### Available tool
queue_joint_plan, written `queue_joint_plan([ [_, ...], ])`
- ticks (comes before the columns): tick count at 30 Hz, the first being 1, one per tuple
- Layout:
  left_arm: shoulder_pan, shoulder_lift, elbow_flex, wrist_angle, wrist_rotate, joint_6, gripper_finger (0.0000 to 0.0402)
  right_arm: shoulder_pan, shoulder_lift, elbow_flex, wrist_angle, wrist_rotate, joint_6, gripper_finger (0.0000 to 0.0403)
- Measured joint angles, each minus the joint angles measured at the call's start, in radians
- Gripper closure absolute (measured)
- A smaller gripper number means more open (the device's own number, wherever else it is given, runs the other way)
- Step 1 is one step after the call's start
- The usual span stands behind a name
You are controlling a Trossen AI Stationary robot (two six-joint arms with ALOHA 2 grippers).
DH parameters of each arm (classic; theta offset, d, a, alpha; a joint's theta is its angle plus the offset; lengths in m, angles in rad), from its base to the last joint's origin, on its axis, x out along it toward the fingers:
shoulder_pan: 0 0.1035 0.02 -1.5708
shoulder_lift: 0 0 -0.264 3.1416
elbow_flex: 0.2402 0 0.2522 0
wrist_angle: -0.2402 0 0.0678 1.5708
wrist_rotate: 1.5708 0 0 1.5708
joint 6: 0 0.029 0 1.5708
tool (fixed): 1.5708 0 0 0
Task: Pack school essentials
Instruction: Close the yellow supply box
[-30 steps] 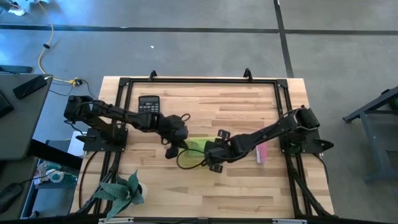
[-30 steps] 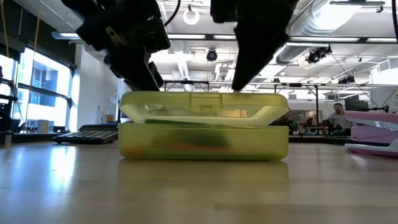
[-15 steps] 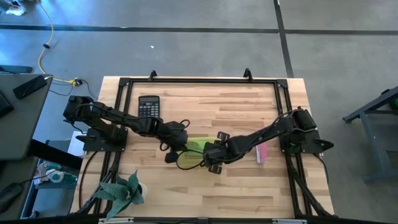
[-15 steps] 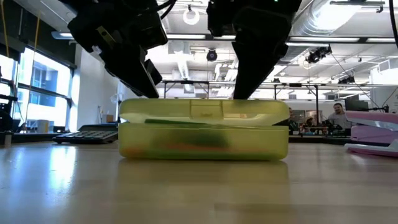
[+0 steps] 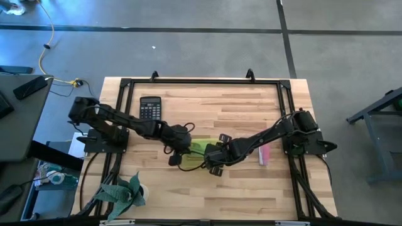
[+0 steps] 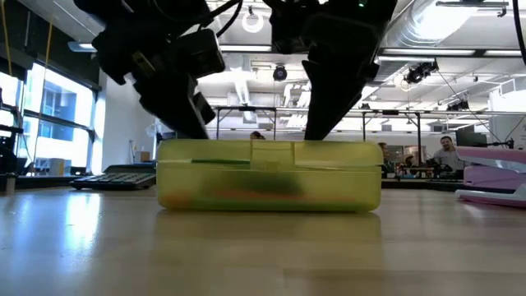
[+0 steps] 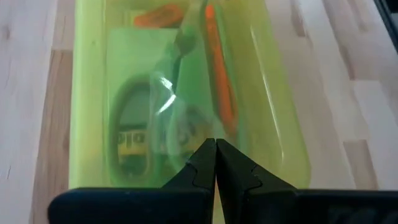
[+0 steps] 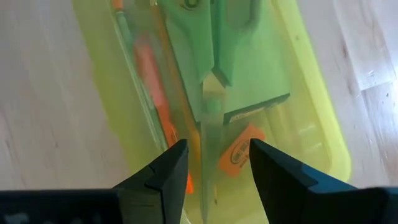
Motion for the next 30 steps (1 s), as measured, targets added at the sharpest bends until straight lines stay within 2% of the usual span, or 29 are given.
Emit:
queue_joint_plan([
  [30, -0.005, 0.007, 0.001, -0.023, -0.042, -0.021, 0.0401, -0.004, 0.039, 0.003, 0.014, -0.02, 0.018, 0.024],
])
